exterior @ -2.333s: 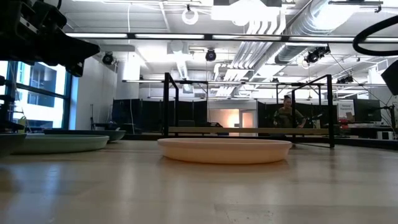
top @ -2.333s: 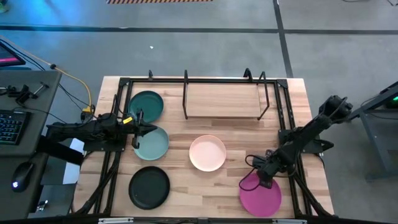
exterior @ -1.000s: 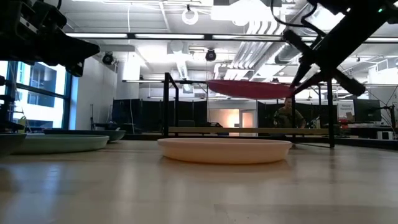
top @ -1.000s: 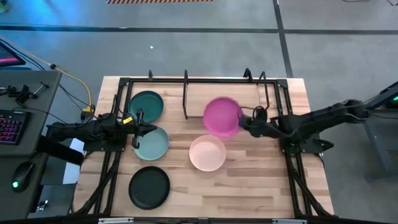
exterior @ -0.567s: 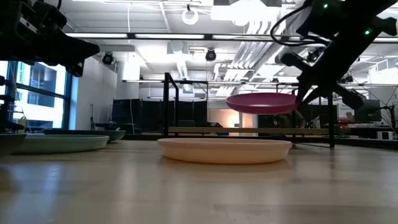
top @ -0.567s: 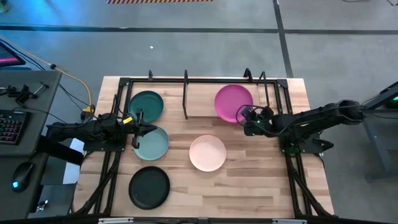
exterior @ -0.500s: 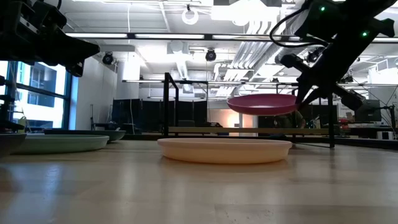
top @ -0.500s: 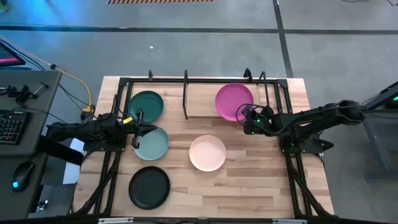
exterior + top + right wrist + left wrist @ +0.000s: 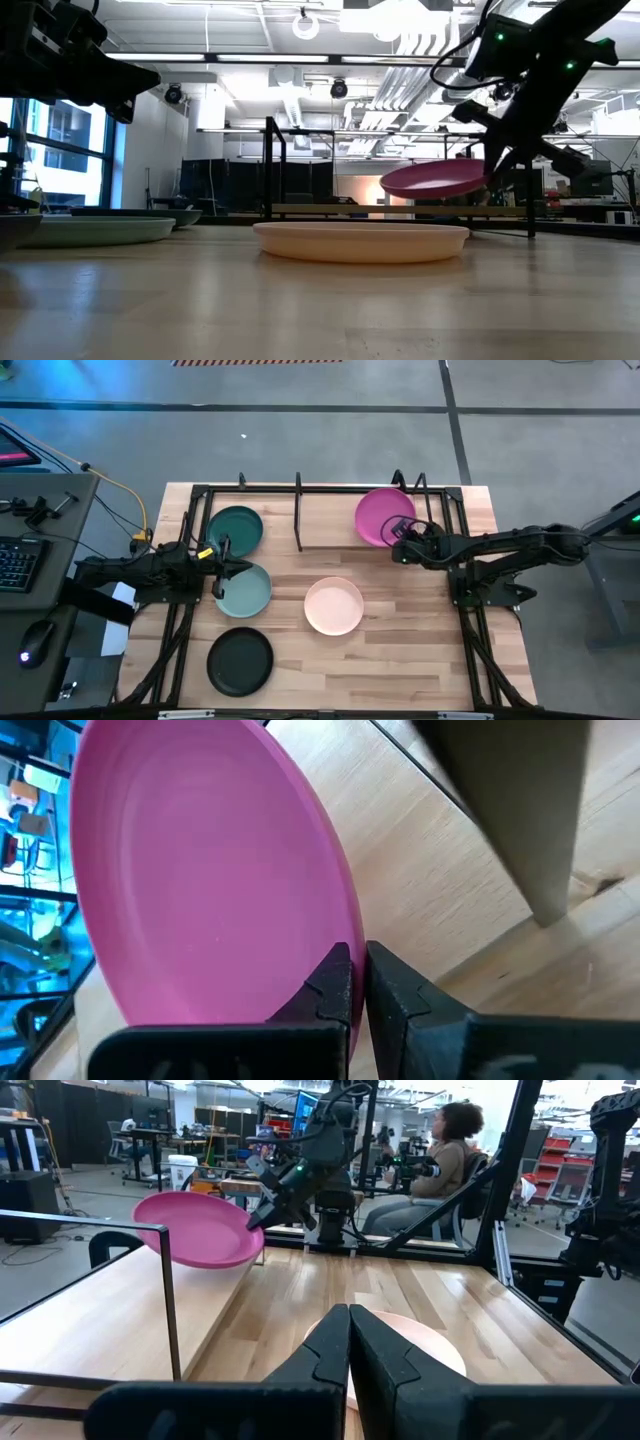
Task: Place and stack plates onto a shelf
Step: Put the pink plate on the shelf
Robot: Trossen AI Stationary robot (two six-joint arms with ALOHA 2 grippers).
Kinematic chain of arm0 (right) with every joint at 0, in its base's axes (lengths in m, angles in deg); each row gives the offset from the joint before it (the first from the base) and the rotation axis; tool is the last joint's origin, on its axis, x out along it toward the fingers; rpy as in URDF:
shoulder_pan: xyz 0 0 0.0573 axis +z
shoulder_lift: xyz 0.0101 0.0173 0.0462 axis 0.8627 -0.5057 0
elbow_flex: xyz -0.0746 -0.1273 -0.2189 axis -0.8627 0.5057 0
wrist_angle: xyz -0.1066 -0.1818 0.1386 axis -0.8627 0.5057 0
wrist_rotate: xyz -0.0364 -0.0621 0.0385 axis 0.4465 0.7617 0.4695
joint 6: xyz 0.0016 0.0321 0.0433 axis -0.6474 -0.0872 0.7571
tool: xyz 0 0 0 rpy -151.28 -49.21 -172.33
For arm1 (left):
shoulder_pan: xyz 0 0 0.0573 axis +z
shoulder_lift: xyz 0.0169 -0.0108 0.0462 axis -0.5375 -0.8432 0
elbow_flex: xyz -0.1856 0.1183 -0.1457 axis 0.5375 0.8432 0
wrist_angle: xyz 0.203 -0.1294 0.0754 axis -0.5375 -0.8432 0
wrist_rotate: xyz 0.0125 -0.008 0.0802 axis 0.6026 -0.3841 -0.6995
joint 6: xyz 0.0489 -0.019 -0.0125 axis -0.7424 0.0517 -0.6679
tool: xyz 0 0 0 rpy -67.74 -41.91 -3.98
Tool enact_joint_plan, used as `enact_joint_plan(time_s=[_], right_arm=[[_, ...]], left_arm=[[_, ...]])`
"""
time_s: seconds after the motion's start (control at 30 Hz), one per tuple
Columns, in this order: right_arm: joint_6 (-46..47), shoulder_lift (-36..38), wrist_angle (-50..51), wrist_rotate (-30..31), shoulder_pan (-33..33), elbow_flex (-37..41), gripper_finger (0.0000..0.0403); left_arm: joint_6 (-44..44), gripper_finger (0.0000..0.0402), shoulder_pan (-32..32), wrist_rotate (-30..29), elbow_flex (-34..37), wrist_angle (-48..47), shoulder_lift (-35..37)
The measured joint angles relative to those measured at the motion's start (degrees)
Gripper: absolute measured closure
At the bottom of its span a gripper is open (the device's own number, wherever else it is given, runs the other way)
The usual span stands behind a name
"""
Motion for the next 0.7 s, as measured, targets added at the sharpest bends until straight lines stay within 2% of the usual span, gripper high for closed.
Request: enact_joint_plan(time_s=[0.53,0.7], right_arm=[[-0.8,0.0,3.2,-0.6,0.0,0.0,0.0402],[1.6,0.0,4.6,-0.8,0.0,0.1,0.0371]], left_arm=[[0.0,0.0401,0.0,0.0,0.0,0.0,0.0],[0.0,0.0401,0.0,0.0,0.0,0.0,0.0]])
